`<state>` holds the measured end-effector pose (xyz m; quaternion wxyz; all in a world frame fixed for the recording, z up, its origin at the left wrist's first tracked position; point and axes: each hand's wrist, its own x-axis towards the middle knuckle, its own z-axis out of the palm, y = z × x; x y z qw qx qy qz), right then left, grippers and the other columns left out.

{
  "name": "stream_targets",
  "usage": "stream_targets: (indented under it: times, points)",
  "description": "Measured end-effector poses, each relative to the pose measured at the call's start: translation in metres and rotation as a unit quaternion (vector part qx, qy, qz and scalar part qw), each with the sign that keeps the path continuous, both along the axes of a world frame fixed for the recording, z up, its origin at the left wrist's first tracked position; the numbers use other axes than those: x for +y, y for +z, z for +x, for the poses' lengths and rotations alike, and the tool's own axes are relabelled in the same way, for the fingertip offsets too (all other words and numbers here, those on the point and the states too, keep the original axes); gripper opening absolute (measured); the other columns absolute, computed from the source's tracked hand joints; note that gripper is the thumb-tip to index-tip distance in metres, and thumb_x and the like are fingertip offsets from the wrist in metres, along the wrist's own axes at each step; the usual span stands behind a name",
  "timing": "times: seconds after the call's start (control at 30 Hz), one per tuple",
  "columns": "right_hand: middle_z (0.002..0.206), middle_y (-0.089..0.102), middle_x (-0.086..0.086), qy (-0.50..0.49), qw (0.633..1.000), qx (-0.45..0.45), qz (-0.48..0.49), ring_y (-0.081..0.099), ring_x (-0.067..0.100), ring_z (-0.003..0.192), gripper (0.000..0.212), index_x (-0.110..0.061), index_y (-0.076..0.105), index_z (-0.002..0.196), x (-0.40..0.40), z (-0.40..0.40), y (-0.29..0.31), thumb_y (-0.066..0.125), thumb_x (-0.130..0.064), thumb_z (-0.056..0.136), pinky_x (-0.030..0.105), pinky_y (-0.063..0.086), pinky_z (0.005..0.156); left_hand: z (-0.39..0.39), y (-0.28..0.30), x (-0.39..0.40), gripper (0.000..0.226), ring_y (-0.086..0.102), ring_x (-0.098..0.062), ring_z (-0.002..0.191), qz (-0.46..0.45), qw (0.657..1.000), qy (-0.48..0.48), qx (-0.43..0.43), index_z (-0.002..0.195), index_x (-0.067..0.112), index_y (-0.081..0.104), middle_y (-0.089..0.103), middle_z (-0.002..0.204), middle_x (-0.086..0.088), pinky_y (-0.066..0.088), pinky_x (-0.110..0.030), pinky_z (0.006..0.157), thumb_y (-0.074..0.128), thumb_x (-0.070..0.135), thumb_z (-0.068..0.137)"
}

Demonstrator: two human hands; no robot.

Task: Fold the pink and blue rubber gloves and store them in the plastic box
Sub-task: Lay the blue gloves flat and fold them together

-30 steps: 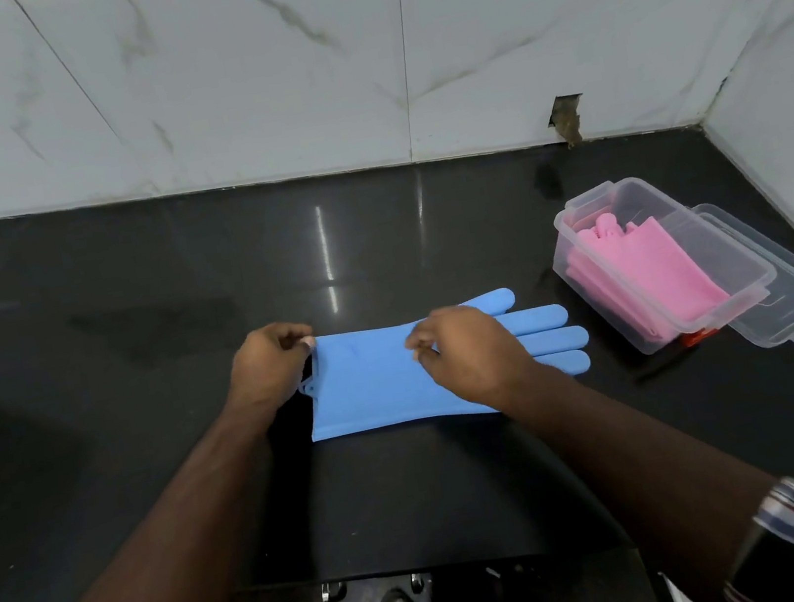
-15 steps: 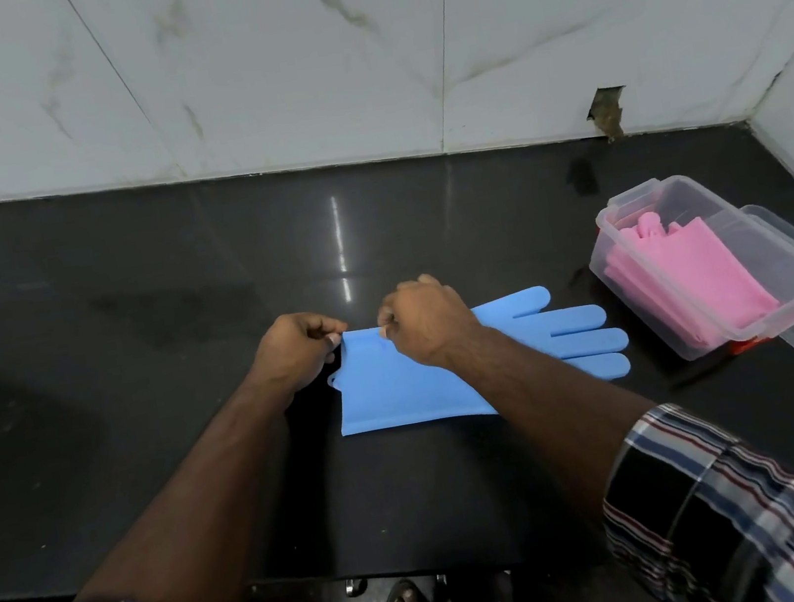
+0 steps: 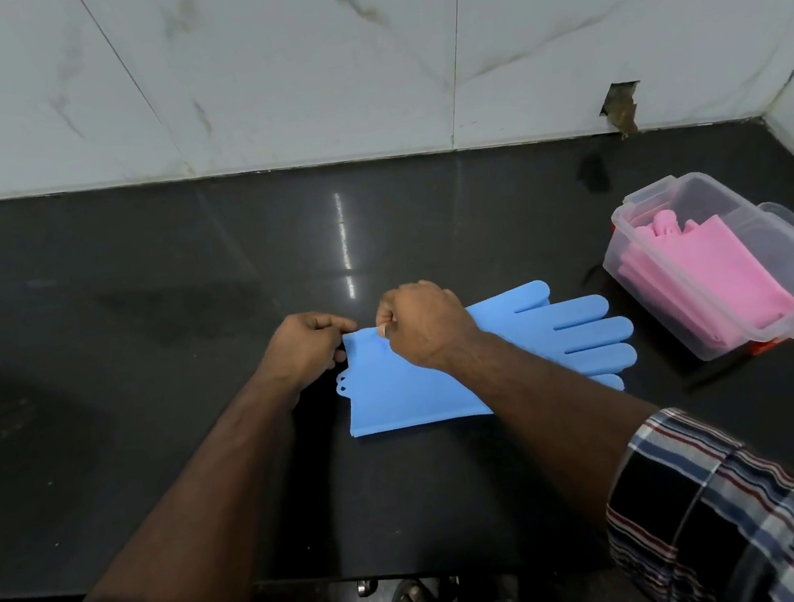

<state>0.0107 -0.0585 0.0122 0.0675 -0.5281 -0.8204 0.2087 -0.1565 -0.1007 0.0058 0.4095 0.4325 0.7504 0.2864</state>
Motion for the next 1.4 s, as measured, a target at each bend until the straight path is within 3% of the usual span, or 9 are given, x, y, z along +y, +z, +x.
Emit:
stream_targets:
  times: [0.2, 0.33, 0.53, 0.73, 0.87, 1.03, 1.23, 1.33, 1.4]
  points:
    - [0.11, 0.067, 0.0, 0.006, 1.0, 0.013, 0.026, 0.054, 0.023, 0.109, 0.02, -0.024, 0.07, 0.109, -0.003, 0.009, -0.001, 0.06, -0.031, 0.093, 0.04, 0.045, 0.093, 0.003, -0.005, -0.004, 0.016, 0.067, -0.009, 0.074, 0.029, 0.998, -0.022, 0.047, 0.087, 0.022, 0.076, 0.074, 0.083, 0.005, 0.052, -0.025, 0.072, 0.063, 0.013, 0.09]
    - [0.118, 0.065, 0.003, -0.026, 0.997, 0.036, 0.067, 0.055, 0.026, 0.112, 0.029, -0.023, 0.067, 0.12, -0.005, 0.047, 0.003, 0.056, -0.024, 0.094, 0.043, 0.046, 0.096, 0.004, -0.009, -0.004, 0.013, 0.07, -0.014, 0.081, 0.033, 0.994, -0.023, 0.097, 0.089, 0.022, 0.075, 0.074, 0.085, 0.004, 0.055, -0.029, 0.079, 0.063, 0.018, 0.092]
    - [0.117, 0.067, 0.003, -0.058, 0.992, -0.011, 0.114, 0.059, 0.027, 0.11, 0.032, -0.02, 0.067, 0.12, -0.01, 0.099, -0.001, 0.056, -0.022, 0.09, 0.043, 0.046, 0.094, 0.01, -0.006, -0.001, 0.015, 0.065, -0.011, 0.073, 0.045, 0.981, -0.056, 0.182, 0.09, 0.016, 0.07, 0.072, 0.084, 0.001, 0.045, -0.017, 0.061, 0.055, 0.017, 0.095]
    - [0.094, 0.072, 0.001, -0.007, 0.984, 0.009, 0.178, 0.062, 0.03, 0.089, 0.02, -0.021, 0.076, 0.098, -0.047, 0.085, -0.007, 0.064, -0.018, 0.082, 0.04, 0.051, 0.073, 0.01, -0.002, 0.002, 0.015, 0.067, -0.016, 0.082, 0.018, 0.976, -0.08, 0.201, 0.082, 0.022, 0.062, 0.069, 0.084, 0.003, 0.045, -0.026, 0.07, 0.053, 0.018, 0.093]
    - [0.069, 0.063, -0.003, 0.079, 0.981, 0.004, 0.176, 0.055, 0.027, 0.073, 0.01, -0.023, 0.074, 0.076, -0.076, 0.05, -0.005, 0.067, -0.016, 0.079, 0.031, 0.033, 0.058, 0.007, 0.0, 0.002, 0.007, 0.066, -0.016, 0.085, 0.021, 0.976, -0.08, 0.202, 0.09, 0.02, 0.069, 0.068, 0.084, 0.007, 0.046, -0.026, 0.074, 0.063, 0.017, 0.089]
    - [0.074, 0.062, -0.001, 0.157, 0.975, -0.001, 0.155, 0.054, 0.025, 0.078, 0.013, -0.022, 0.073, 0.078, -0.094, 0.021, -0.011, 0.064, -0.027, 0.085, 0.033, 0.033, 0.063, 0.003, 0.002, 0.002, 0.008, 0.063, -0.014, 0.086, 0.023, 0.968, -0.09, 0.231, 0.091, 0.018, 0.076, 0.07, 0.088, 0.006, 0.043, -0.023, 0.074, 0.071, 0.02, 0.086]
    - [0.071, 0.063, 0.003, 0.191, 0.966, -0.048, 0.171, 0.056, 0.025, 0.075, 0.029, -0.018, 0.073, 0.071, -0.104, -0.001, -0.01, 0.072, -0.047, 0.078, 0.033, 0.037, 0.063, 0.004, 0.011, 0.009, 0.003, 0.063, -0.013, 0.079, -0.017, 0.969, -0.099, 0.225, 0.081, 0.021, 0.075, 0.067, 0.075, 0.009, 0.041, -0.022, 0.062, 0.073, 0.019, 0.08]
    - [0.064, 0.061, 0.002, 0.192, 0.964, -0.106, 0.153, 0.057, 0.023, 0.065, 0.033, -0.019, 0.071, 0.065, -0.109, -0.007, -0.012, 0.079, -0.051, 0.069, 0.03, 0.04, 0.058, 0.003, 0.014, 0.014, 0.007, 0.063, -0.016, 0.075, -0.04, 0.969, -0.11, 0.217, 0.076, 0.02, 0.074, 0.069, 0.074, 0.006, 0.044, -0.022, 0.059, 0.07, 0.014, 0.078]
    - [0.056, 0.056, -0.001, 0.184, 0.963, -0.136, 0.145, 0.054, 0.019, 0.054, 0.029, -0.021, 0.065, 0.057, -0.11, -0.011, -0.009, 0.086, -0.041, 0.059, 0.027, 0.035, 0.051, 0.001, 0.014, 0.017, 0.004, 0.064, -0.019, 0.073, -0.046, 0.973, -0.109, 0.2, 0.074, 0.018, 0.072, 0.072, 0.076, 0.0, 0.05, -0.025, 0.064, 0.07, 0.015, 0.076]
